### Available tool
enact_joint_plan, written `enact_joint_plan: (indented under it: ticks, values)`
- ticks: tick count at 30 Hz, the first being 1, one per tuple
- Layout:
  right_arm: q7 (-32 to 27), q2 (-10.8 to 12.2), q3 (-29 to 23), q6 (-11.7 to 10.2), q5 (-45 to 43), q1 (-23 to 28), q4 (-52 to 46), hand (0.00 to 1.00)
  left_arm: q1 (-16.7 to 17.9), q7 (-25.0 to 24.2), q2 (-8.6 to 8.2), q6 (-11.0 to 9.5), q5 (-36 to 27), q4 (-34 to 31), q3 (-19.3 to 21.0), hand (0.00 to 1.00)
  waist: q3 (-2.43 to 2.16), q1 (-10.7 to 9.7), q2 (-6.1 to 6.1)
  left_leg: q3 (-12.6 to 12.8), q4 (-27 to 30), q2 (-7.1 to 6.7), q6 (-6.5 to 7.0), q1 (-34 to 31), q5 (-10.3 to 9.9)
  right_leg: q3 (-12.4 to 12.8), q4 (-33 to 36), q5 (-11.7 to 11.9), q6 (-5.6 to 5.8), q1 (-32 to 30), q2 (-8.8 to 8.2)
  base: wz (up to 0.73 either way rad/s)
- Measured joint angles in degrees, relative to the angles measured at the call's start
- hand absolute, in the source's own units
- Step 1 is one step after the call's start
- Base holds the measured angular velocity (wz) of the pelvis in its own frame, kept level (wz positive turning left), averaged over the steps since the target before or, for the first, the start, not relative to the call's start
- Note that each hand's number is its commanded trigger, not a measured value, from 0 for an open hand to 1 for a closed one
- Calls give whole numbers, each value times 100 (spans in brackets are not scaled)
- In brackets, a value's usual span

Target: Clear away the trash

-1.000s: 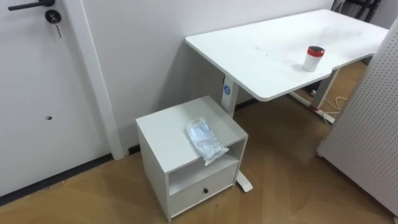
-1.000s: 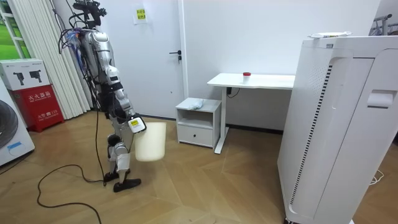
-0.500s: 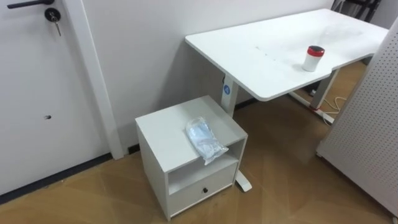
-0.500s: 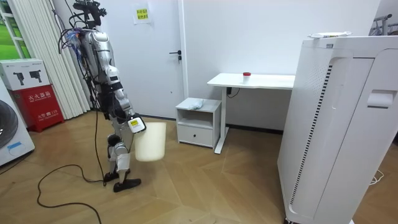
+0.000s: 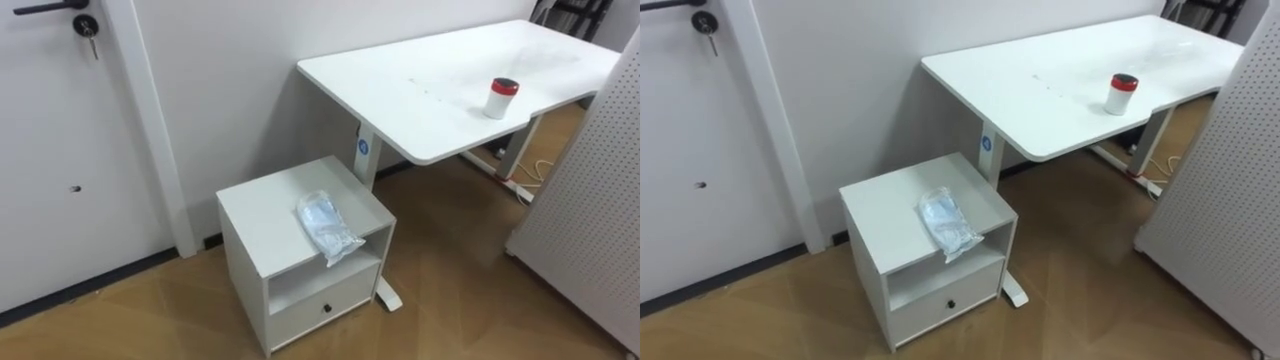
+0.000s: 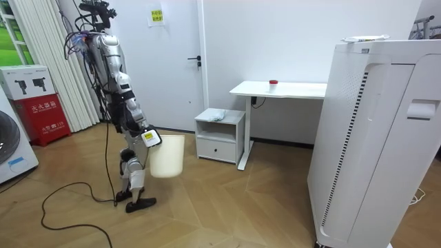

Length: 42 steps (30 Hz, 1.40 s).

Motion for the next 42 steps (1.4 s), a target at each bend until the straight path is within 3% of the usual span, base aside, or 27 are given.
enact_joint_plan:
  ticks: [1, 4, 6, 7, 9, 10, 11, 13, 14, 16, 18, 19, 21, 23, 24, 27, 28, 29, 31, 32, 33, 34, 35, 37, 39, 41, 42]
  values:
    - [35, 0, -1, 10, 1, -3, 0, 100, -23, -21, 41, 0, -8, -4, 12, 0, -4, -1, -25, 129, 310, 83, -122, -104, -109, 25, 114, -91, -86, -68, 49, -13]
    - [48, -12, -15, 20, -3, -2, -30, 100, -22, -40, 96, 7, -3, 46, 6, 0, -15, -9, 0, 590, 1224, 325, -263, -489, -213, 156, 349, -307, -263, -212, 103, -18]
    - [31, -31, -84, 26, 46, 15, -33, 100, 41, -45, 83, 13, -2, 98, -3, 0, 0, -30, 65, 651, 2155, 431, -373, -911, -44, 267, 412, -343, -327, -206, 174, -18]
    - [9, -81, -80, 36, 137, 6, -46, 100, 99, -46, 30, 7, -9, 80, -17, 0, 7, -15, 57, 557, 2740, 422, -279, -1311, 133, 379, 447, -368, -364, -121, 166, -24]
    - [-19, -179, -79, 42, 261, 73, -59, 100, 181, -62, -30, 4, -22, 85, -136, 0, -6, -16, 108, 468, 2246, 241, -211, -1739, 94, 440, 515, -440, -369, -119, 106, -19]
    - [-51, -214, -79, 79, 397, 122, -69, 100, 197, -62, -26, 2, -60, 80, -198, 0, -17, -5, 90, 406, 1567, 84, -315, -2019, 205, 460, 530, -498, -365, -134, 66, -21]
    - [-67, -228, -79, 118, 444, 163, -68, 100, 228, -57, -15, -4, -62, 75, -208, 0, -20, 36, 92, 369, 733, 10, -421, -2194, 500, 514, 532, -559, -365, -99, 58, -23]
    - [-109, -233, -72, 170, 445, 207, -83, 100, 300, -64, -9, -8, -63, 76, -192, 0, -5, 89, 111, 379, -148, 4, -411, -2274, 1162, 600, 508, -664, -372, 27, 43, -44]
    - [-124, -235, -71, 180, 445, 233, -108, 100, 305, -73, -12, -8, -63, 77, -191, 0, -7, 113, 107, 380, -336, 3, -399, -2266, 1371, 654, 506, -704, -368, 66, 43, -46]
    - [-227, -242, -69, 206, 445, 286, -173, 100, 295, -92, -11, -139, -63, 67, -160, 0, -12, 108, 53, 429, -630, -75, -167, -2132, 2123, 816, 479, -851, -233, 179, -3, -24]
    - [-275, -240, -66, 207, 419, 356, -213, 100, 284, -92, -4, -280, -66, 69, -158, 0, -25, 138, -21, 540, -485, -158, 16, -2077, 2190, 927, 363, -909, -167, 300, -116, -27]
    - [-279, -232, -74, 200, 356, 354, -256, 100, 271, -93, 2, -364, -72, 68, -158, 0, -33, 139, -45, 601, -240, -232, 90, -2106, 2035, 958, 200, -928, -130, 432, -209, -30]
    - [-276, -254, -69, 144, 294, 341, -263, 100, 170, -107, -4, -431, -84, 47, -172, 0, 3, 117, -73, 719, 298, -239, 116, -2257, 1617, 962, 14, -951, -87, 625, -284, -11]
    - [-276, -273, -20, 140, 152, 350, -351, 100, 50, -107, -2, -499, -214, 47, -174, 0, 21, 152, -95, 935, 847, -207, 171, -2355, 1097, 1054, 175, -1027, 50, 726, -351, -5]
    - [-288, -272, 14, 141, 144, 348, -382, 100, 41, -98, 2, -527, -280, 43, -171, 0, 16, 155, -101, 962, 878, -212, 176, -2327, 1000, 1068, 353, -1056, 103, 701, -386, -12]
    - [-397, -280, 157, 144, 131, 299, -609, 100, -150, -42, 23, -637, -329, 34, -166, 0, -7, 183, -217, 1180, 868, -298, 275, -2006, 712, 1018, 1828, -1034, 398, 216, -661, -9]
    - [-436, -281, 192, 133, 121, 257, -684, 100, -203, 14, 50, -681, -325, 33, -166, 0, 0, 219, -248, 1294, 850, -302, 311, -1872, 615, 907, 2508, -824, 665, -34, -783, 0]
    - [-435, -282, 209, 114, 122, 237, -694, 100, -305, 49, 68, -699, -328, 24, -165, 0, -10, 250, -269, 1307, 821, -300, 311, -1804, 564, 842, 2818, -665, 690, -159, -844, -5]
    - [-413, -270, 382, 63, 54, 80, -678, 100, -509, 276, 113, -760, -450, -63, -192, 0, -30, 330, -209, 1261, 678, -210, 300, -1457, 428, 538, 3561, 253, 654, -404, -939, -9]
    - [-384, -264, 491, 25, 40, 18, -673, 100, -604, 395, 132, -769, -469, -158, -228, 0, -13, 367, -182, 1222, 535, -151, 279, -1313, 398, 403, 3800, 518, 611, -545, -1003, -11]
    - [-363, -278, 559, 15, 40, -36, -688, 100, -674, 442, 134, -771, -485, -224, -236, 0, -7, 392, -183, 1219, 490, -119, 265, -1284, 379, 345, 3942, 469, 603, -680, -1049, -18]
    - [-334, -295, 635, -21, 40, -106, -784, 100, -834, 538, 129, -801, -518, -348, -268, 0, 28, 443, -147, 1193, 449, -24, 235, -1257, 355, 286, 4118, 226, 513, -994, -1092, -17]
    - [-303, -286, 701, -52, 38, -157, -855, 100, -937, 641, 126, -913, -527, -470, -277, 0, 43, 471, -104, 1177, 365, 70, 209, -1208, 355, 269, 4044, -16, 490, -1304, -1118, -13]
    - [-293, -285, 788, -92, 38, -177, -909, 100, -958, 773, 107, -1031, -513, -921, -312, 0, 37, 436, -43, 1128, 307, 209, 143, -1155, 337, 243, 3464, -216, 487, -1665, -1129, 3]
    - [-281, -276, 786, -167, 41, -180, -876, 100, -1009, 940, 99, -1208, -515, -1254, -410, 0, 42, 392, -23, 1059, 271, 278, 74, -1076, 298, 303, 2454, -229, 489, -1795, -1133, 14]
    - [-280, -259, 787, -264, 42, -168, -820, 100, -1106, 1074, 94, -1388, -465, -1299, -475, 0, 31, 320, 3, 960, 239, 311, -29, -989, 248, 375, 1179, -14, 532, -1779, -1066, 25]
    - [-281, -214, 787, -351, 45, -164, -804, 100, -1178, 1181, 93, -1401, -385, -1385, -506, 0, 23, 162, -4, 803, 347, 320, -112, -1046, 183, 495, 662, 536, 613, -1745, -987, 61]
